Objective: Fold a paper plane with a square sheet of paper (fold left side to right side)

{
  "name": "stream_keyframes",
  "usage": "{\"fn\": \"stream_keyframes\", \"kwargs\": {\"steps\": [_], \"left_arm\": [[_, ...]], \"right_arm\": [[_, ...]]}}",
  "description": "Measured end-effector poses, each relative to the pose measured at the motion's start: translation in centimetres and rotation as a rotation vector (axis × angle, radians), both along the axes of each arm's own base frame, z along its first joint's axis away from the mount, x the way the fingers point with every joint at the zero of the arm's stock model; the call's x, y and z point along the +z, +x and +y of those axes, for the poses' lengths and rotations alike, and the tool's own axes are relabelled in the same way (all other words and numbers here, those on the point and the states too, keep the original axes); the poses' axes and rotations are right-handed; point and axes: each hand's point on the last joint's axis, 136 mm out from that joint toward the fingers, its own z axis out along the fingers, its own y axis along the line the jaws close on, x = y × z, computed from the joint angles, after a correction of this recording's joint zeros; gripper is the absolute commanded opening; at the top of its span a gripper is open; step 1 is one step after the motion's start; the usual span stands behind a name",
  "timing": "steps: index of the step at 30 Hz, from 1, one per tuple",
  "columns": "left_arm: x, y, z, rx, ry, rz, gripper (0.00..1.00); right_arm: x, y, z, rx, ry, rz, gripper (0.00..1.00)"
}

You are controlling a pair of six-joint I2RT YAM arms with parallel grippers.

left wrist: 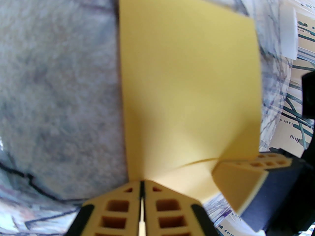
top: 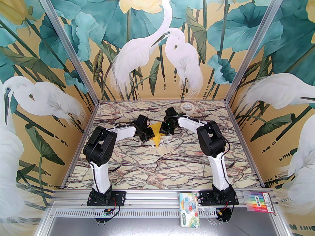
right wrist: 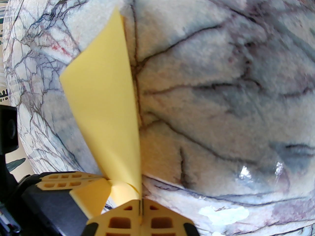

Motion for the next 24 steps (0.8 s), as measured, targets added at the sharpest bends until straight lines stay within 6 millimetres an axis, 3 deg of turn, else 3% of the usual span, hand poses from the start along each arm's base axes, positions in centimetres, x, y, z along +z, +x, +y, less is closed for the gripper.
{"fn": "stream_keyframes", "kwargs": {"steps": [10,24], "left_arm": [[0.15,-0.19,0.06,-0.018,0.035,-0.008,0.21],[0.01,-0.88,0.4,-0.038,0.118,-0.007,0.16]], "right_arm": [[-0.05,-0.01,0.02,0.0,0.001,-0.001,0.0],[-0.19,-0.52,0.07,0.002,0.001,0.002,0.0]]}}
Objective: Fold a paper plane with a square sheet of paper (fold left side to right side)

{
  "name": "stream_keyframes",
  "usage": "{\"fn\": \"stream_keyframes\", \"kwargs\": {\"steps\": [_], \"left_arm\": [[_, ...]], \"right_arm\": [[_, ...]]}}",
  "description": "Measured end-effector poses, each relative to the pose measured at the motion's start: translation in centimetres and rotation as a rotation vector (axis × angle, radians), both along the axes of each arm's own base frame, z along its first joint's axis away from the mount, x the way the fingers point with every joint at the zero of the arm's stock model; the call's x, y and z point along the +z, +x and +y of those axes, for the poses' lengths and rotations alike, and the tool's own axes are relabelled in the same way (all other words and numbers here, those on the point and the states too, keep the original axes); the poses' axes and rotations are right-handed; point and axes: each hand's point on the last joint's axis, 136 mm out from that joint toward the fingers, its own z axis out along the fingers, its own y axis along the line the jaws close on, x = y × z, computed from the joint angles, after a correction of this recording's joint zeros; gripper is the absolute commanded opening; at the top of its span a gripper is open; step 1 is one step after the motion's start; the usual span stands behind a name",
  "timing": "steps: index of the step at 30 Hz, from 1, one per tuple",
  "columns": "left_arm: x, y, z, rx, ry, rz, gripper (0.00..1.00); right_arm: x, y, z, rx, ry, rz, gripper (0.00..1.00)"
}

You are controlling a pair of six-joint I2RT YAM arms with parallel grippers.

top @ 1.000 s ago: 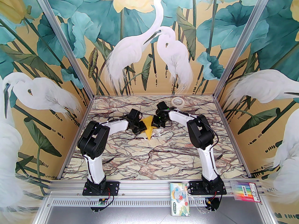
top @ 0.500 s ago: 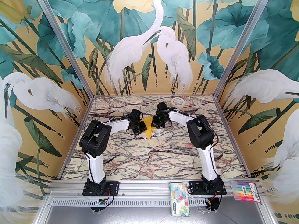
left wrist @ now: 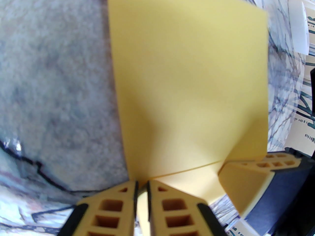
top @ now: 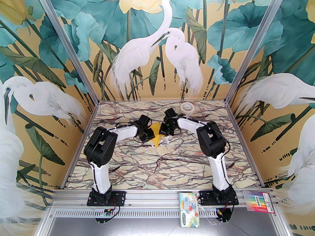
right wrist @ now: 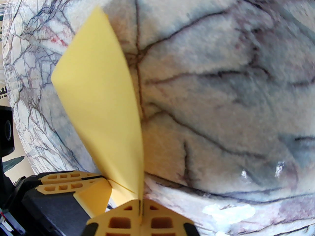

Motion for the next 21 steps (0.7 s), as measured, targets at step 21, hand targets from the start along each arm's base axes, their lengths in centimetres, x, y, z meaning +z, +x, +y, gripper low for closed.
{"fn": "stream_keyframes", "kwargs": {"steps": [21], "left_arm": [[0.0,-0.14,0.4,0.008,0.038,-0.003,0.12]], "right_arm": [[-0.12,-0.59,-0.33,-0.03,0.016,-0.014,0.0]]}}
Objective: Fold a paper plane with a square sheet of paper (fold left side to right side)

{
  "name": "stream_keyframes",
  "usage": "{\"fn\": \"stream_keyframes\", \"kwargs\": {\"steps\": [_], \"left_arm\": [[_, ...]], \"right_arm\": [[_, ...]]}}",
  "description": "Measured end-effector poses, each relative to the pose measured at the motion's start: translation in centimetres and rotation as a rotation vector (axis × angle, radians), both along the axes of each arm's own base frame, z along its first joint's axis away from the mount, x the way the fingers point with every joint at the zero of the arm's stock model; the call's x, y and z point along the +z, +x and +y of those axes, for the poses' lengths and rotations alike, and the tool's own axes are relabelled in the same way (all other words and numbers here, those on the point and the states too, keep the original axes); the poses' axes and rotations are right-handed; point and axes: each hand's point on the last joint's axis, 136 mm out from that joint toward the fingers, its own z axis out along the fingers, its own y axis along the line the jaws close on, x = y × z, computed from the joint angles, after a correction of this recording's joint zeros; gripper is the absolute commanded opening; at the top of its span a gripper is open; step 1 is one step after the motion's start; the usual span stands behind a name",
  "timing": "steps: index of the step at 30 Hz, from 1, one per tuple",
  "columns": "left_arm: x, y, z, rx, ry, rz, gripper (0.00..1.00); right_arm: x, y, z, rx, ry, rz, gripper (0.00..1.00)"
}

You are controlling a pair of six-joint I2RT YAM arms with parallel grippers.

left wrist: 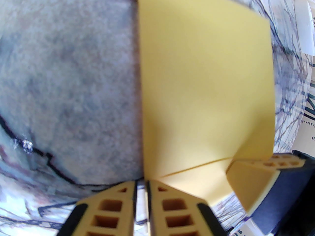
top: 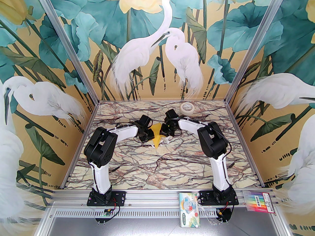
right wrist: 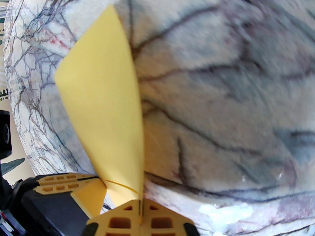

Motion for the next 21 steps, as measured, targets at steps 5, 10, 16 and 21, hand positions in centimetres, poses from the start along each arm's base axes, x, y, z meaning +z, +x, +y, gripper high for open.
{"fn": "stream_keyframes", "kwargs": {"steps": [5,10,16,21], "left_arm": [[-0.1,0.2,-0.2,0.0,-0.009,-0.003,0.12],[-0.2,0.2,-0.3,-0.001,-0.011,-0.003,0.13],[0.0,0.2,-0.1,0.003,-0.014,-0.01,0.12],[1.1,-0.8,1.0,0.034,-0.025,-0.037,0.1]], "right_arm": [[0.5,0.0,0.0,-0.009,0.012,-0.012,0.0],[0.6,0.1,0.2,-0.008,0.016,-0.018,0.0],[0.8,0.1,0.3,-0.016,0.022,-0.02,0.0],[0.8,0.2,0.4,-0.025,0.027,-0.02,0.0]]}}
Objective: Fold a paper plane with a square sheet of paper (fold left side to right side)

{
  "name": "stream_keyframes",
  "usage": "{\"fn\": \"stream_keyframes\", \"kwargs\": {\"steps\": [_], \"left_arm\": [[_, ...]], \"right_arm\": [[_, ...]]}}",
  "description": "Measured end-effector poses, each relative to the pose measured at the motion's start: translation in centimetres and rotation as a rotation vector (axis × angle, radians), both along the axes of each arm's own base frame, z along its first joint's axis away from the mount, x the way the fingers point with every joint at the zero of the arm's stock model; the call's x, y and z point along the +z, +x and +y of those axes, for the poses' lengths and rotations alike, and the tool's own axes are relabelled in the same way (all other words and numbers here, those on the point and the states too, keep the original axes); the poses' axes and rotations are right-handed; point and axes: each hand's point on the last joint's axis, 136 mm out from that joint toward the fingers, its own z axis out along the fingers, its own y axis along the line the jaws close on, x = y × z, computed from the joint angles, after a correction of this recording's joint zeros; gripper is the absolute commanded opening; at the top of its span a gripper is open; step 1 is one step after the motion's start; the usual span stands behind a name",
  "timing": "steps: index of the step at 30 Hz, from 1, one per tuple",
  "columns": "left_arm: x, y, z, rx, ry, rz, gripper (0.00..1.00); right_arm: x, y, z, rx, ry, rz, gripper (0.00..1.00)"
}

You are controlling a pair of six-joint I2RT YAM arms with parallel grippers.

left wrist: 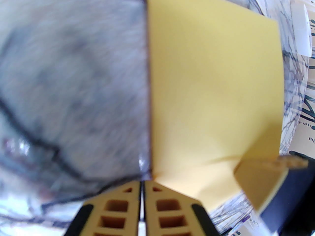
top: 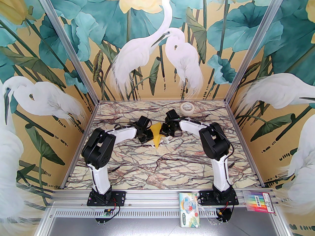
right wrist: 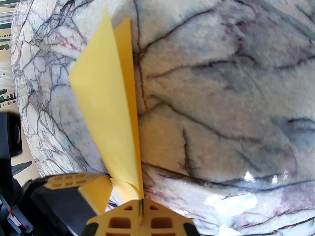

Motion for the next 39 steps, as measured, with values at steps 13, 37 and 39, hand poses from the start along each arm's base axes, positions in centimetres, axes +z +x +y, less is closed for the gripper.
{"fn": "stream_keyframes", "kwargs": {"steps": [13,37,39], "left_arm": [[1.6,1.1,-1.6,0.024,-0.16,-0.085,0.0],[-1.2,1.6,-1.7,0.02,-0.113,-0.012,0.0],[-1.3,1.6,-1.7,0.017,-0.106,-0.009,0.0]], "right_arm": [[-0.3,-0.1,-0.1,-0.003,0.001,0.002,0.0],[0.0,-0.1,0.0,0.005,0.005,-0.015,0.28],[0.2,-0.1,0.0,0.009,0.004,-0.024,0.3]]}}
